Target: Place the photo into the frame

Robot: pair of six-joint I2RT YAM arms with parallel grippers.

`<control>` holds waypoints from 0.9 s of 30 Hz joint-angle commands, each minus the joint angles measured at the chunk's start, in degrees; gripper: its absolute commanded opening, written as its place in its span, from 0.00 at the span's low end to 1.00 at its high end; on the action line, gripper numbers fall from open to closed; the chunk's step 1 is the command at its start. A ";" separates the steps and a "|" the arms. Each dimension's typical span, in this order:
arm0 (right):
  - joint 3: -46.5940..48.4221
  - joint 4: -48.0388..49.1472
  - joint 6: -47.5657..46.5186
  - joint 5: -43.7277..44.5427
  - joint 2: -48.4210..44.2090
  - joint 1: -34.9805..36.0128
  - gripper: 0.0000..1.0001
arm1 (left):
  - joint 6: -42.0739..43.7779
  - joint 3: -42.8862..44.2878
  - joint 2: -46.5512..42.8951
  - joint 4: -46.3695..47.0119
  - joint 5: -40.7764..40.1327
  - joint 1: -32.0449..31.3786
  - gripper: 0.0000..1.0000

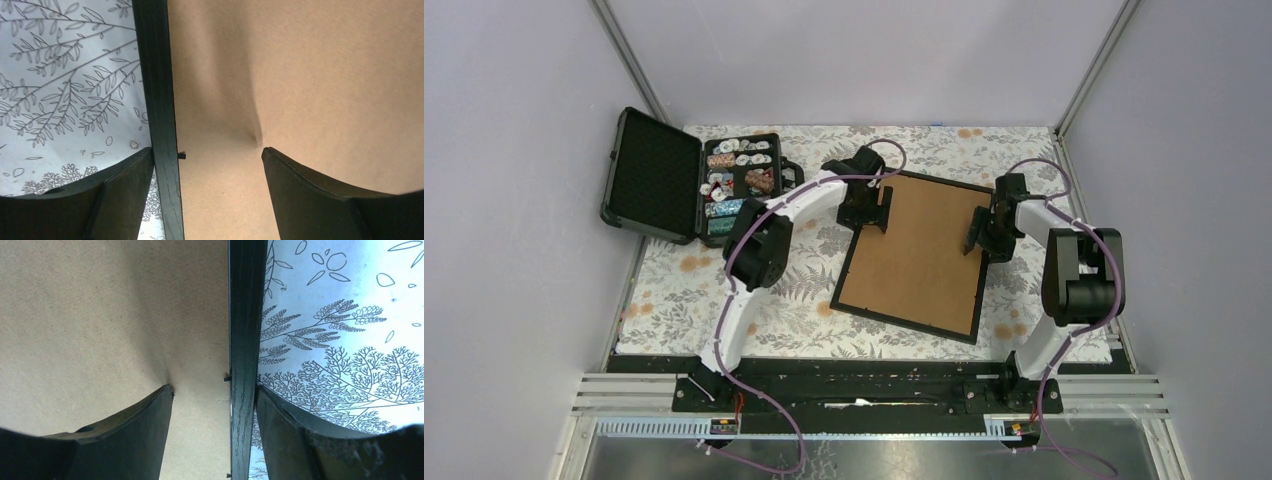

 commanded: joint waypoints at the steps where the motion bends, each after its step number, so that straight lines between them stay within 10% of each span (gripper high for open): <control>1: 2.79 1.41 0.97 -3.74 3.54 1.91 0.69 | -2.12 -12.97 -2.66 5.51 16.25 -1.66 0.83; 9: 9.57 -0.46 2.16 -8.41 6.48 3.62 0.75 | -10.35 -34.20 -17.95 21.37 28.28 -5.16 0.81; 17: 10.53 -2.22 0.17 -2.55 6.52 3.51 0.79 | -8.15 -34.33 -24.20 16.91 21.58 4.18 0.99; 27: 8.20 -0.45 -0.46 -1.01 6.32 3.51 0.70 | -10.62 -21.56 -16.27 13.18 9.78 11.08 0.56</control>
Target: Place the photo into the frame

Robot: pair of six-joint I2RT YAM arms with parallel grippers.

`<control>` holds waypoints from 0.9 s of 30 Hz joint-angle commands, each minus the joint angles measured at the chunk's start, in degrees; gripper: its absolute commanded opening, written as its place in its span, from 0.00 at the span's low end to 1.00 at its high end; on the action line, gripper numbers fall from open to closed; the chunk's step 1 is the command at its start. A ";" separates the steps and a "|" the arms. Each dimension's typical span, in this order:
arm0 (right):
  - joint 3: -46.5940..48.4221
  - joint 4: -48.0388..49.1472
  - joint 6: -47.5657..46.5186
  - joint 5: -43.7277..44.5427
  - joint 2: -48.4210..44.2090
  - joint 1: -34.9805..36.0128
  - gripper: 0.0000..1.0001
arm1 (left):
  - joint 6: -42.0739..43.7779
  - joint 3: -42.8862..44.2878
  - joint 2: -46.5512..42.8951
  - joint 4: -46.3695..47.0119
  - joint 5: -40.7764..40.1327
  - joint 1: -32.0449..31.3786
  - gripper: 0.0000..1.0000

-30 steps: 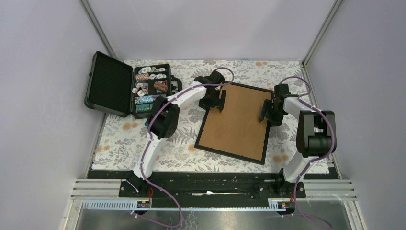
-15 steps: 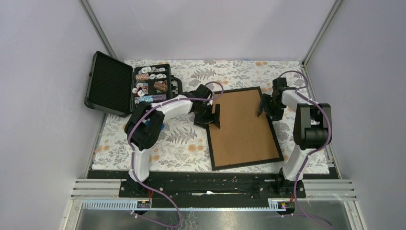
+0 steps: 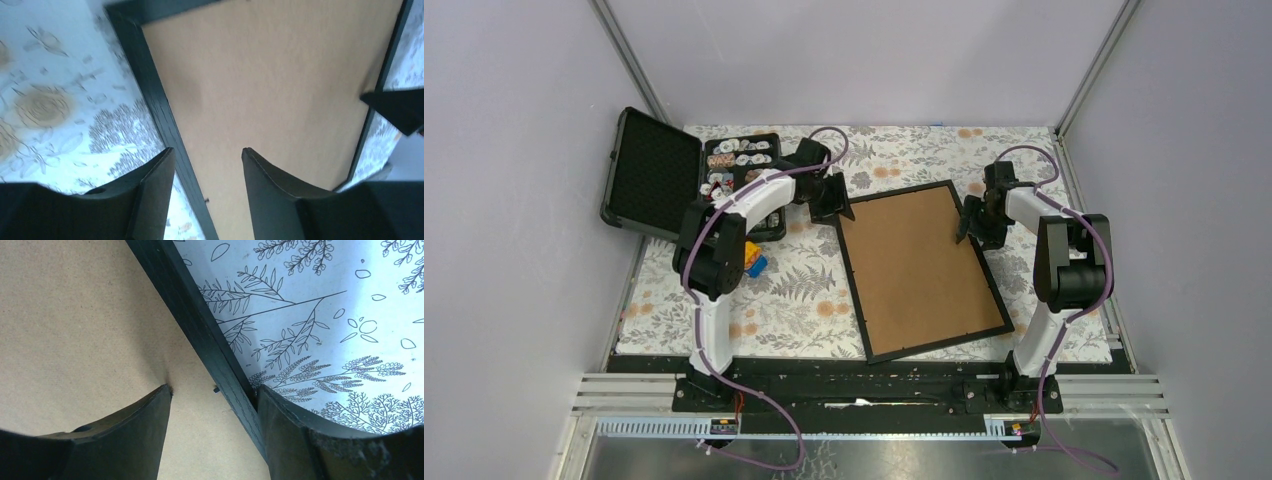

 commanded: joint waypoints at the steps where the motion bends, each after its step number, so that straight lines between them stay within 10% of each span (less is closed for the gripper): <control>1: -0.36 1.22 -0.09 -1.96 0.05 0.81 0.70 | -1.72 5.77 4.22 -0.83 -6.26 0.05 0.52; 10: -0.85 2.47 -0.09 -2.56 0.62 0.77 0.68 | -1.31 11.04 7.89 -4.83 -13.32 0.47 0.38; 27: -1.20 2.62 -0.19 -2.74 0.47 0.83 0.68 | -1.52 1.62 3.73 2.54 -10.68 2.60 0.45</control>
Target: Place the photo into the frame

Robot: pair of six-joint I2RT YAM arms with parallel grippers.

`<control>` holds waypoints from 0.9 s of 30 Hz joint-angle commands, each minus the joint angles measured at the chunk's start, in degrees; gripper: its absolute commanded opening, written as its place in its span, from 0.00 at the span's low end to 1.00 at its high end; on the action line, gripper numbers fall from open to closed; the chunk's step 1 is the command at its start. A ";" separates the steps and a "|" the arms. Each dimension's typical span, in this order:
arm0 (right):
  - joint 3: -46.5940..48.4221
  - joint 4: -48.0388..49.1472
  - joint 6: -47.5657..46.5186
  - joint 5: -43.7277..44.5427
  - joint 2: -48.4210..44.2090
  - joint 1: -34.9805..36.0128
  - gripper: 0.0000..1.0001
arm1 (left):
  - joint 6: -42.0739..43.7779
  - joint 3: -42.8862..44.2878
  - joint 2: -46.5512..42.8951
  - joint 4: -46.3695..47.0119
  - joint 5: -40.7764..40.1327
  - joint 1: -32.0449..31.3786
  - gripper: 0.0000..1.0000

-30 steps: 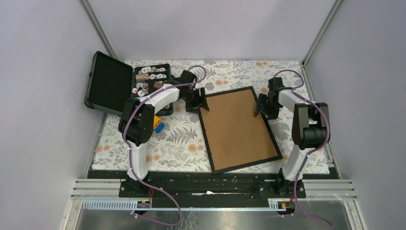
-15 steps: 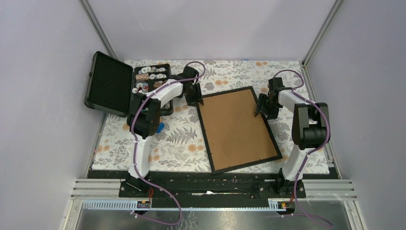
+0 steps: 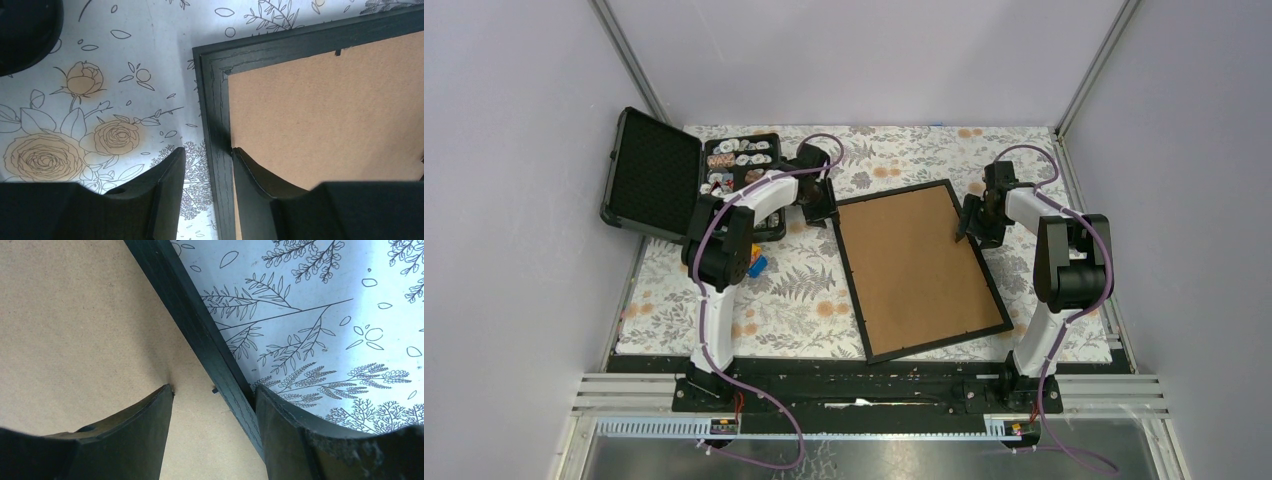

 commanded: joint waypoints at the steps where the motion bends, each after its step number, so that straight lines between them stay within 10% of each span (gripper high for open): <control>1: -0.90 1.09 -0.11 -1.87 0.37 0.80 0.68 | 0.58 -2.14 -2.95 3.49 1.10 0.64 0.49; 14: -0.99 1.17 -0.17 -2.67 0.82 0.89 0.68 | 0.78 -4.91 -3.80 4.54 1.01 1.32 0.42; 20: -1.03 1.17 -0.16 -2.90 0.95 0.92 0.68 | 1.60 -7.24 -6.89 6.83 2.46 1.36 0.64; 27: -1.11 1.03 -0.26 -2.97 1.03 0.91 0.68 | 1.99 -8.54 -7.32 6.68 1.20 1.97 0.52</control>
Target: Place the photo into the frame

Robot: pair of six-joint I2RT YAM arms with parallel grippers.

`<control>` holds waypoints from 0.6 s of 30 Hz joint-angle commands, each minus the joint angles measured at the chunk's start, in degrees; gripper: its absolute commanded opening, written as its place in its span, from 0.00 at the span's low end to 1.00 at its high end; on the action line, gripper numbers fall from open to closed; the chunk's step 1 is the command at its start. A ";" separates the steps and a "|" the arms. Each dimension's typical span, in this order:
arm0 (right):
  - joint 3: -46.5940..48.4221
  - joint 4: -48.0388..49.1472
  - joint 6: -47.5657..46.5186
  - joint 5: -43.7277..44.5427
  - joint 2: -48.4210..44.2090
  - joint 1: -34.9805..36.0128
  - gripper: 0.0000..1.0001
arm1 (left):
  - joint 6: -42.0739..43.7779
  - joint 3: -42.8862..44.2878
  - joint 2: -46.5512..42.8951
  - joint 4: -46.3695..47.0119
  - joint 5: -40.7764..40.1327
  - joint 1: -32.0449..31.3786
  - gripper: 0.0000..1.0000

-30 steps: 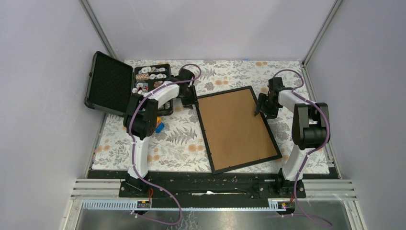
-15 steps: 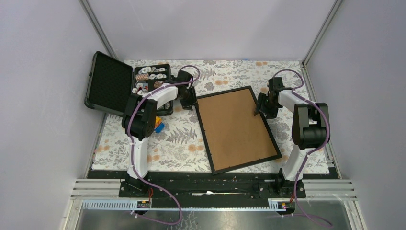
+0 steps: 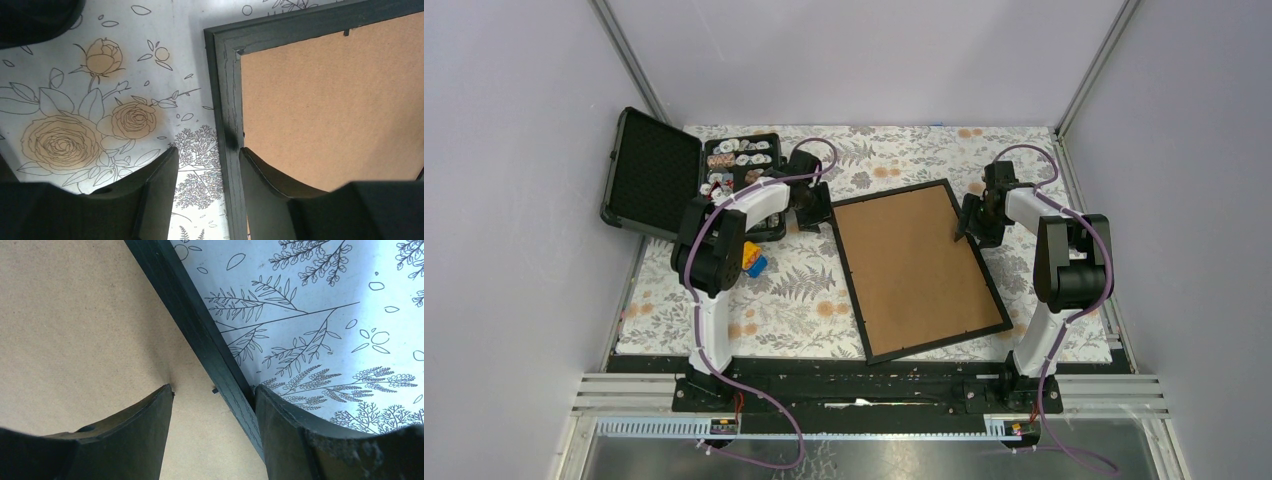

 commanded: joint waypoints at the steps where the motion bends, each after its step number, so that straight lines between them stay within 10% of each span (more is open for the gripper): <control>1: -1.06 0.57 -0.26 -2.14 1.06 0.90 0.68 | 0.89 -0.67 -2.73 1.43 -0.67 0.80 0.51; 18: -1.13 0.45 -0.27 -2.31 1.00 0.92 0.68 | -0.28 2.62 2.85 0.74 -0.68 0.31 0.50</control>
